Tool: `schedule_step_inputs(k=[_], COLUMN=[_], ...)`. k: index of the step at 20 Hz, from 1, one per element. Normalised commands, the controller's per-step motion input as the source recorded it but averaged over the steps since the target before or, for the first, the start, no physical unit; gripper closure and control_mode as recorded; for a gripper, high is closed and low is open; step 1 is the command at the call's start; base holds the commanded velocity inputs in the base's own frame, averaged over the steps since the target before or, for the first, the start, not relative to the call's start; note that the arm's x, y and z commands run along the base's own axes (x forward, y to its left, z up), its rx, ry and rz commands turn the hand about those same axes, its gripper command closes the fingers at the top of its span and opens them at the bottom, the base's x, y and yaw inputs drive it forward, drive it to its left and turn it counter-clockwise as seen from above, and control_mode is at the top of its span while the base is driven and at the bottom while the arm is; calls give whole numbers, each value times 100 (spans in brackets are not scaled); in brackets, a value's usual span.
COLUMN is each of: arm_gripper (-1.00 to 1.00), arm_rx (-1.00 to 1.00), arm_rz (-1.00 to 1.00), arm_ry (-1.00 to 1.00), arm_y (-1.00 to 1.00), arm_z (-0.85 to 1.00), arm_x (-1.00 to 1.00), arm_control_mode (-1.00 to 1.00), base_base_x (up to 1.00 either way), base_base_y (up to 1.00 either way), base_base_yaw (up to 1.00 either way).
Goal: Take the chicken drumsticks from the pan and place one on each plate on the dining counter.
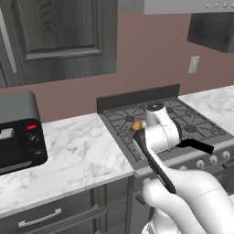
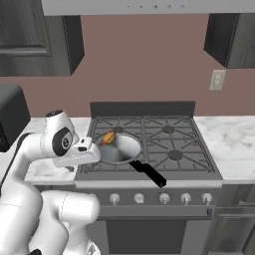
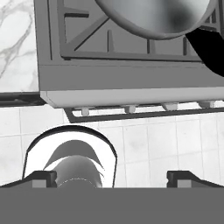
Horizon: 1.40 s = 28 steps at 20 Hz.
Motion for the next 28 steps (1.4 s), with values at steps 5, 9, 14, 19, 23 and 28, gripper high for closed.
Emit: schedule_step_inputs(k=[5,9,14,19,23,28], arm_gripper=[-100,-100,-100,-100,-100,-100], arm_rx=[4,5,11,19,23,12], arm_rz=[0,5,1,0,-2,-11], arm_ry=[0,0,0,-8,-8,-15], arm_y=[-16,-41,-34,-11,0,26], arm_z=[0,0,5,9,13,20], arm_x=[17,60,68,73,74,45], arm_control_mode=[-100,-100,-100,-100,-100,-100], base_base_x=[13,0,0,0,0,0], base_base_y=[-14,0,0,0,0,0], base_base_yaw=[0,0,0,0,0,0])
